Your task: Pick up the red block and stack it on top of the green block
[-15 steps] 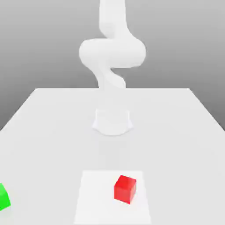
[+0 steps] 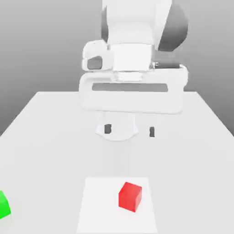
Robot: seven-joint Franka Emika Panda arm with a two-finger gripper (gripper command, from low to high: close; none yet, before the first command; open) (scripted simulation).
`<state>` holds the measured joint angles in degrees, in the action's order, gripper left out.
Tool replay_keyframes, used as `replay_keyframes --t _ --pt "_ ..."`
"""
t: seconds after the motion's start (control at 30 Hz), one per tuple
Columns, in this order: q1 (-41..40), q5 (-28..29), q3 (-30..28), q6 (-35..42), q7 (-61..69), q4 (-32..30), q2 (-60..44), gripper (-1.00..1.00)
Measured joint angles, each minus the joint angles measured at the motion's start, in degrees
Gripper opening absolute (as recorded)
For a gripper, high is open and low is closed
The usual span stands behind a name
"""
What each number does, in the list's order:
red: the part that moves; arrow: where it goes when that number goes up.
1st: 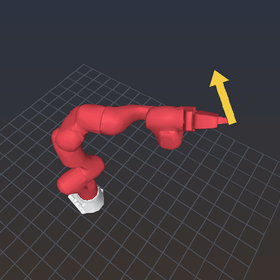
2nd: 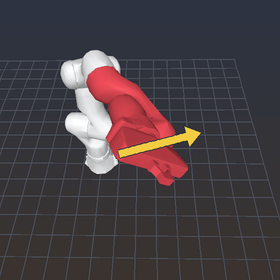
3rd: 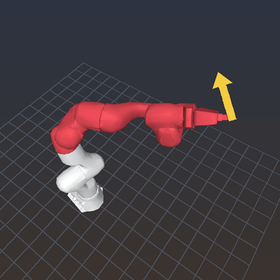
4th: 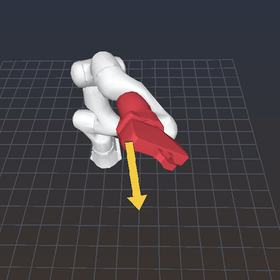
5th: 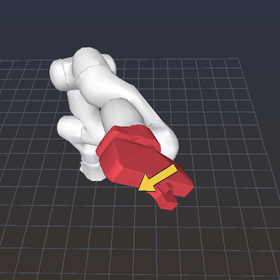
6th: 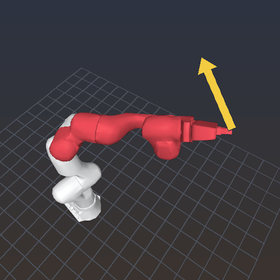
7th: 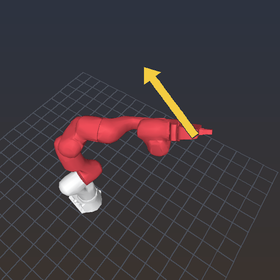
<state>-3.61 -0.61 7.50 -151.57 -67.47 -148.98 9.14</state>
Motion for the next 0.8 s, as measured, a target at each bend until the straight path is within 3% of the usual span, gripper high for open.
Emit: replay_keyframes --t 0.17,0.37,0.4,0.63,0.8 --pt "0.3 1.6 0.7 -5.6 -7.3 -4.9 -10.4 0.0" --pt "2.5 6.0 -2.3 -15.5 -11.9 -4.3 -23.0 0.0" --pt "3.0 6.6 -3.0 -16.9 -12.4 -4.1 -24.6 -1.0" --pt "3.0 6.8 -3.0 -17.2 -12.5 -4.0 -24.9 -1.0" --pt "1.9 3.0 -1.0 -9.6 -9.7 -5.4 -15.9 -1.0"
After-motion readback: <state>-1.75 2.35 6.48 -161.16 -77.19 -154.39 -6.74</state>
